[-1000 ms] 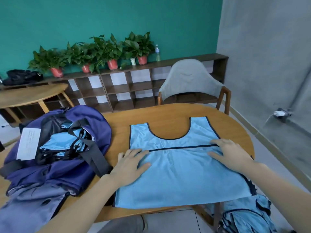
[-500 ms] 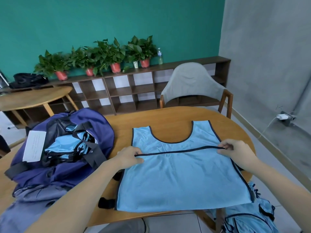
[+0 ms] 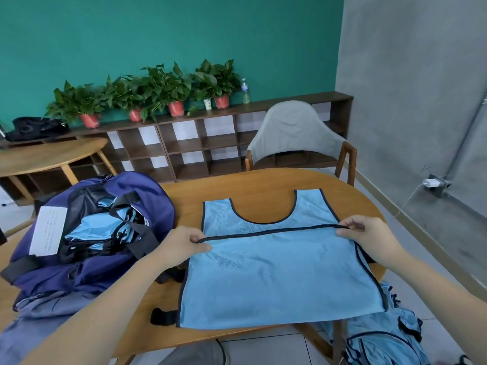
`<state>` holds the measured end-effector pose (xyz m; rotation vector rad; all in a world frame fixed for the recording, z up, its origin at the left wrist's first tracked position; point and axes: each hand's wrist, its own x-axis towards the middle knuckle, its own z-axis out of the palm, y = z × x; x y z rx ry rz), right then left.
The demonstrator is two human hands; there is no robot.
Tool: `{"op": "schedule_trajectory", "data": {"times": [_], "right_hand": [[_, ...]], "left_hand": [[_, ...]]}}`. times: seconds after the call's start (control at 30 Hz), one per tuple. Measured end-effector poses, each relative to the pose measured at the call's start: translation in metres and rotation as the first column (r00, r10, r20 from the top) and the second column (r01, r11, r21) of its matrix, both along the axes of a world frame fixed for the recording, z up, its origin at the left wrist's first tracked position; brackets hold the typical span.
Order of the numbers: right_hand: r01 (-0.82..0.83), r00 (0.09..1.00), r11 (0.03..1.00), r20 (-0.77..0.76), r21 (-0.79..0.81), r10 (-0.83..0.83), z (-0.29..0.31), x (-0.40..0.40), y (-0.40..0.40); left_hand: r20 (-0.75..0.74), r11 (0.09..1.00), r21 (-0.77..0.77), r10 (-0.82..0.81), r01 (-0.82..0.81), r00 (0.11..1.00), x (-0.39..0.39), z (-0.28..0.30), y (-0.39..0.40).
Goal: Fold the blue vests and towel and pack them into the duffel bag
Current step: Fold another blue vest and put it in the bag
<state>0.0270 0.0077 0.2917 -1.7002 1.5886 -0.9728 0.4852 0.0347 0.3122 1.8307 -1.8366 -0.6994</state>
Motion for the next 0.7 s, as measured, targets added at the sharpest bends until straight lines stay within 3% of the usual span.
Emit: {"op": "schedule_trajectory", "data": {"times": [0.13, 0.2, 0.37, 0.43, 0.57, 0.7], "right_hand": [[0.068, 0.993, 0.997, 0.096, -0.047, -0.063, 0.02, -0.002, -0.01], [0.083, 0.989, 0.994, 0.129, -0.076, -0.073, 0.031, -0.001, -0.027], [0.106, 0.994, 0.988, 0.029, -0.116, -0.103, 0.034, 0.015, -0.081], [0.13, 0.99, 0.986, -0.035, -0.105, -0.135, 0.019, 0.019, -0.098], [0.089, 0.969, 0.996, -0.234, 0.025, -0.081, -0.017, 0.014, -0.112], [0.1, 0.973, 0.995, -0.21, 0.02, -0.093, -0.023, 0.009, -0.11]], "left_hand": [[-0.229, 0.994, -0.104, 0.006, -0.031, 0.973, 0.002, 0.021, 0.004], [-0.254, 0.979, -0.184, 0.044, -0.093, 0.966, 0.001, 0.031, -0.007], [-0.216, 0.918, -0.29, 0.214, -0.272, 0.953, -0.001, 0.025, -0.058], [-0.218, 0.933, -0.25, 0.208, -0.26, 0.954, -0.001, 0.008, -0.075], [-0.066, 0.969, -0.135, 0.2, -0.208, 0.978, -0.002, -0.026, -0.087], [-0.02, 0.95, -0.182, 0.253, -0.253, 0.967, 0.004, -0.037, -0.08]]}}
